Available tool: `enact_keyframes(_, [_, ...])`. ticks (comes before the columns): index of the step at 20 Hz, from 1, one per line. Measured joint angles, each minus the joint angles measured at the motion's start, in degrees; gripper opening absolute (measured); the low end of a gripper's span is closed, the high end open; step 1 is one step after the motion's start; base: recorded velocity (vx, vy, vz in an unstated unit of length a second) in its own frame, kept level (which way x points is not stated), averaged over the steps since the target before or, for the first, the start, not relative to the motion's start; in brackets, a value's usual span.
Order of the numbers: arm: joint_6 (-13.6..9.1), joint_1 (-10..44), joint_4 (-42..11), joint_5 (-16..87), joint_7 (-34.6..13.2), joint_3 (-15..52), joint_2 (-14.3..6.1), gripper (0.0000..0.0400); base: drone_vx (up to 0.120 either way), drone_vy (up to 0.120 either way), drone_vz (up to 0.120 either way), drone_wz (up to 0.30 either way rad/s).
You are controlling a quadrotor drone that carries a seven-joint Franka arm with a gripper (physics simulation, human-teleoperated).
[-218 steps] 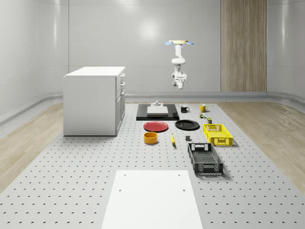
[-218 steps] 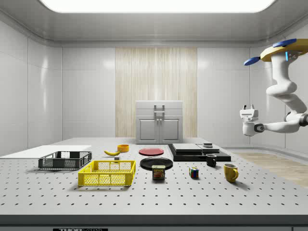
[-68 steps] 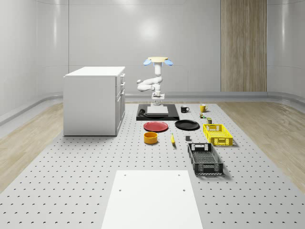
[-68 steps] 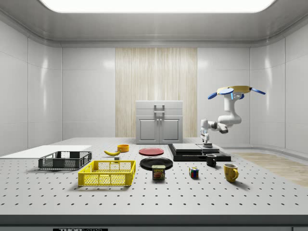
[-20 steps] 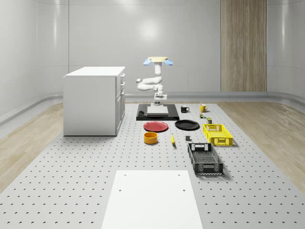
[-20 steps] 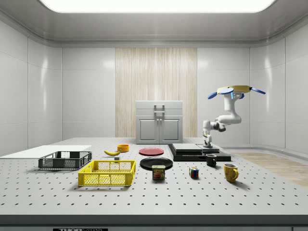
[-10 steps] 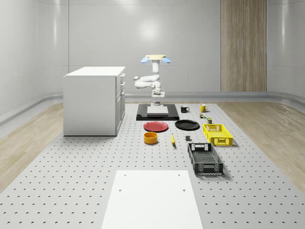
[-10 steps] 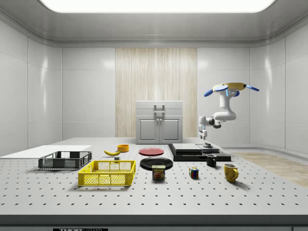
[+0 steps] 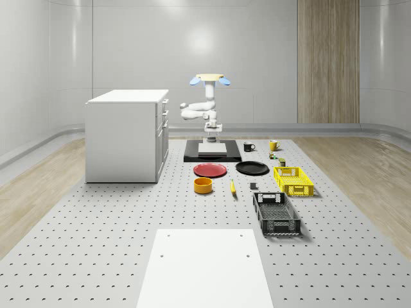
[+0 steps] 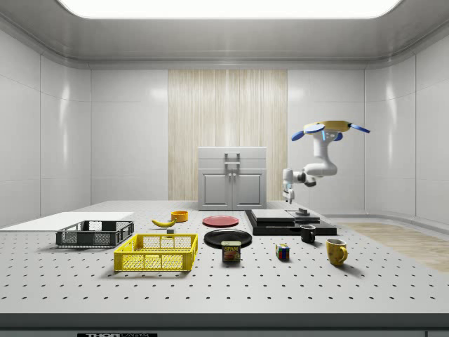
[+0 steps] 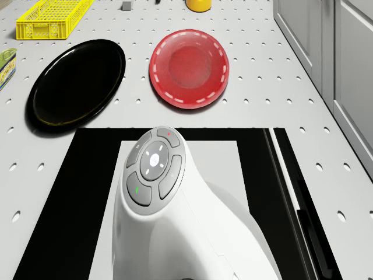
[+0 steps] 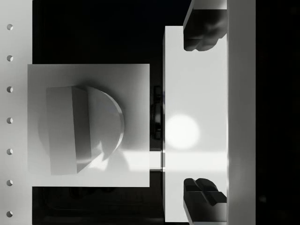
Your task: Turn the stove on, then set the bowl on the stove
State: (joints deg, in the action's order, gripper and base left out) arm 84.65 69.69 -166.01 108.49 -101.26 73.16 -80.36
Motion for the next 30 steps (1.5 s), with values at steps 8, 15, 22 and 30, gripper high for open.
enact_keyframes(8, [0.6, 0.2, 0.0, -0.3, -0.2, 0.2, -0.6, 0.0400, 0.120, 0.000, 0.000, 0.000])
enact_keyframes(15, [1.1, 0.4, 0.1, -0.5, -0.3, 0.3, -1.1, 0.0400, 0.120, 0.000, 0.000, 0.000])
enact_keyframes(22, [1.5, 0.5, 0.1, -0.8, -0.4, 0.4, -1.6, 0.0400, 0.120, 0.000, 0.000, 0.000])
enact_keyframes(30, [2.0, 0.7, 0.1, -1.0, -0.6, 0.5, -2.1, 0.0400, 0.120, 0.000, 0.000, 0.000])
